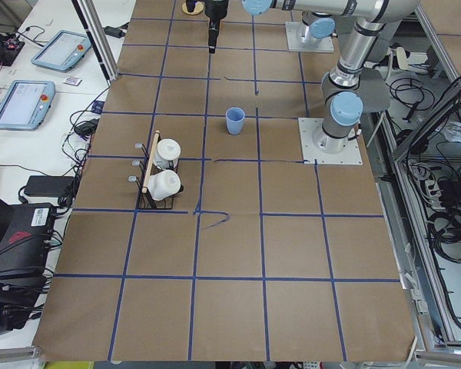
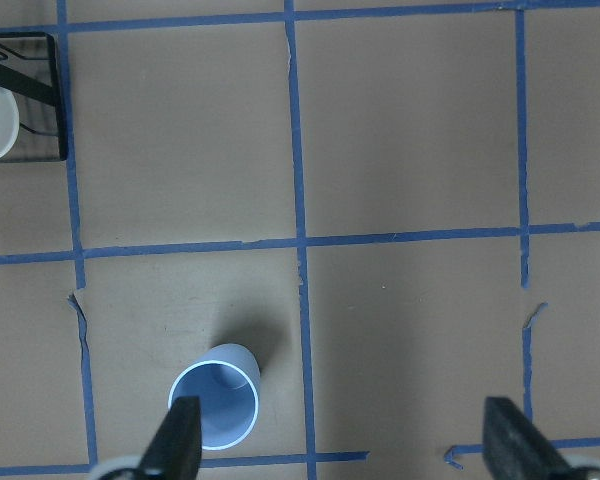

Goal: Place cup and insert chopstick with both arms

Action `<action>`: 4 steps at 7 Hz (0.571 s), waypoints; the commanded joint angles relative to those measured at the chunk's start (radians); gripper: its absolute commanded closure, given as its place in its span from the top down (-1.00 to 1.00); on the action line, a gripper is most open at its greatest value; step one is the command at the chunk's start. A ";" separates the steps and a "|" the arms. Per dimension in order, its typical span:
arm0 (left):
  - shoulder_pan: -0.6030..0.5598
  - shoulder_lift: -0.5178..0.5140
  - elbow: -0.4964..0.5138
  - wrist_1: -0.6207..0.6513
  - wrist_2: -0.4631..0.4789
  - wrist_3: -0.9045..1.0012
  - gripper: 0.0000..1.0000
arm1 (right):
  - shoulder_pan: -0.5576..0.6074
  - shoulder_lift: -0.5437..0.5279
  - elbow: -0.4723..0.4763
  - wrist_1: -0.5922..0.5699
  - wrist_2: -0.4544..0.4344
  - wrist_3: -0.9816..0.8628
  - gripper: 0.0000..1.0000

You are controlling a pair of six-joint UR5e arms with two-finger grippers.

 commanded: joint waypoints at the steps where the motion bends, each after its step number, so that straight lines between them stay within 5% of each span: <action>1: 0.000 0.001 0.000 0.000 -0.001 -0.001 1.00 | 0.000 0.000 0.003 -0.002 0.000 0.000 1.00; 4: -0.002 0.002 0.000 0.000 -0.003 -0.001 1.00 | 0.000 0.000 0.009 -0.007 0.002 0.000 1.00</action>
